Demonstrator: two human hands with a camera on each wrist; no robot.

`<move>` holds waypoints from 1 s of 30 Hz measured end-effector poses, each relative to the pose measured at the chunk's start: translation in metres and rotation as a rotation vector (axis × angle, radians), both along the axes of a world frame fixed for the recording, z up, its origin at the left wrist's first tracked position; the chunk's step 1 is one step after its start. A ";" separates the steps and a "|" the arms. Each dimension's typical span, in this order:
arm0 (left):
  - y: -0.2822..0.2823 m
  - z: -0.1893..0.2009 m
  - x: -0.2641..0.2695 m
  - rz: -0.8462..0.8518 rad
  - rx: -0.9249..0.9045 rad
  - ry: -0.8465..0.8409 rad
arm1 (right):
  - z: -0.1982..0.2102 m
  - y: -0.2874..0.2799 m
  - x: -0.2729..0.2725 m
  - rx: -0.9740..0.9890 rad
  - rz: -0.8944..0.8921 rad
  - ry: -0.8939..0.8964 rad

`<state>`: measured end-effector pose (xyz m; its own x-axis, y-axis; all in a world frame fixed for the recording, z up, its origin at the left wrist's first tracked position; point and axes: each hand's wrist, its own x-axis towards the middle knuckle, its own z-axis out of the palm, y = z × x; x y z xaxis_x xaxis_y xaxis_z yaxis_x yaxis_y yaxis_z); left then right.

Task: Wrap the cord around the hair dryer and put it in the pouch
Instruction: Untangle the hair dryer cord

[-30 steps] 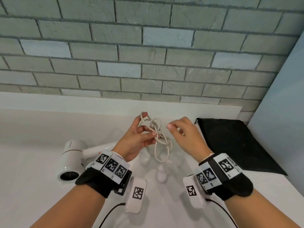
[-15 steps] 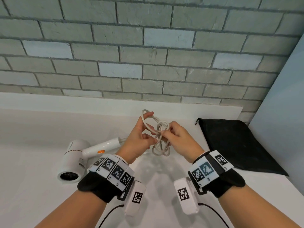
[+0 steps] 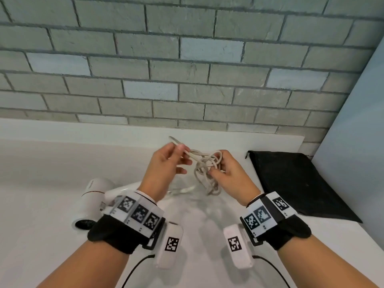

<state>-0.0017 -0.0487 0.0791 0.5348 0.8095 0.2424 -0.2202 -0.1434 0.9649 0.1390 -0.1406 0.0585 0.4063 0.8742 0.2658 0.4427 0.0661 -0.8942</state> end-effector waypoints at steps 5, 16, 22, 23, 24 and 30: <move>0.024 0.026 -0.014 -0.141 -0.616 -0.411 | -0.009 -0.003 0.025 -0.015 -0.161 -0.019; 0.040 0.006 -0.024 0.092 -0.760 -0.121 | -0.014 -0.004 0.023 0.014 -0.090 0.218; 0.007 -0.016 -0.010 0.213 0.396 0.671 | -0.014 0.000 0.025 0.001 -0.183 -0.114; -0.003 -0.014 -0.006 0.145 0.451 0.652 | -0.014 0.001 0.022 -0.011 -0.178 -0.170; -0.014 -0.012 0.001 0.056 0.487 0.646 | -0.014 0.001 0.019 -0.016 -0.173 -0.215; -0.019 -0.004 0.017 -0.155 0.600 0.715 | -0.014 -0.004 0.017 -0.032 -0.167 -0.236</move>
